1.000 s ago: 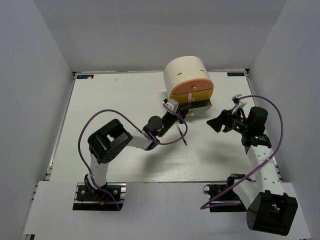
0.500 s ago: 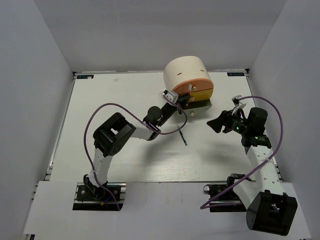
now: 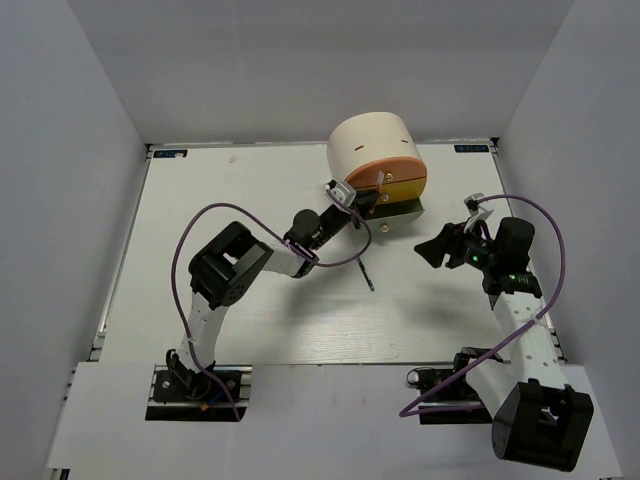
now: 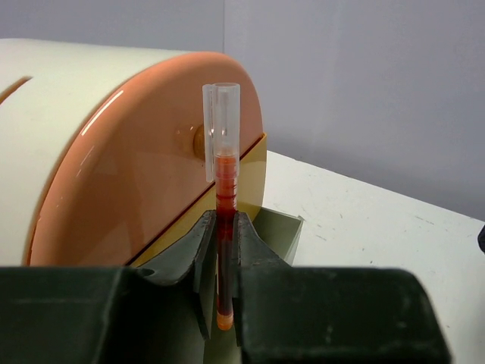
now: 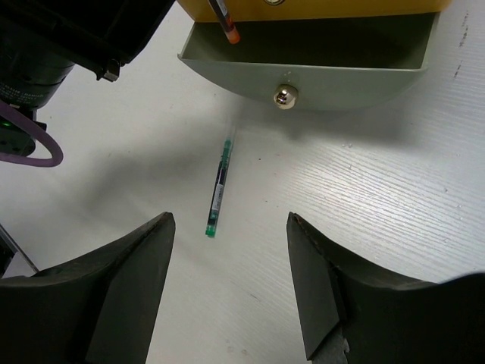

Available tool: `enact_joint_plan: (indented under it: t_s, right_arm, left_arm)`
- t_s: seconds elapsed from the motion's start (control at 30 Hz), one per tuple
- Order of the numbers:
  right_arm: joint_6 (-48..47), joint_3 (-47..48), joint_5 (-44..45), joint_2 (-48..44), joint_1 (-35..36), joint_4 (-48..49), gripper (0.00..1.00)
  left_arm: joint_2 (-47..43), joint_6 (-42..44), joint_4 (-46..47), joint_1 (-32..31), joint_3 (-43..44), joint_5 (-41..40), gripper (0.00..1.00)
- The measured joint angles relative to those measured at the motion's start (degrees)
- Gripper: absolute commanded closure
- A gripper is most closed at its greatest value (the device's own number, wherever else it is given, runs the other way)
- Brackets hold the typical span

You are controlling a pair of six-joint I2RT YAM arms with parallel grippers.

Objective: Sort the stationery into containers
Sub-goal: Place the pen in the drawer.

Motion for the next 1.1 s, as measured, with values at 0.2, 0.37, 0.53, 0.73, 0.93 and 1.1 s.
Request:
enact_joint_plan:
  t_s: [0.2,0.37,0.53,0.73,0.93,1.1]
  right_arm:
    - [0.0,0.0,0.0,0.1,-0.2,0.1,0.33]
    - [0.0,-0.3,0.0,0.1,-0.2,0.2,0.33]
    - [0.0,-0.7,-0.1,0.1,-0.2,0.1,0.33]
    - [-0.1,-0.7,-0.6,0.1,-0.3,0.1,0.33]
    - [-3.9,-0.7,-4.8,0.1,-0.1,-0.3,0.30]
    - [-12.2,0.3,-7.8,0.6,1.6,-4.8,0.38]
  left_arm:
    - [0.1,0.3,0.0,0.3,0.0,0.8,0.72]
    - [0.9,0.6,0.2,0.5,0.0,1.1,0.67]
    - [1.9,1.0,0.2,0.9,0.0,1.6,0.66]
    - [1.8,1.8,0.3,1.1,-0.2,1.7,0.63]
    - [-2.9,2.5,-0.7,0.3,-5.4,2.1,0.49]
    - [-20.9,-0.9,-3.6,-1.3,-16.9,2.6,0.05]
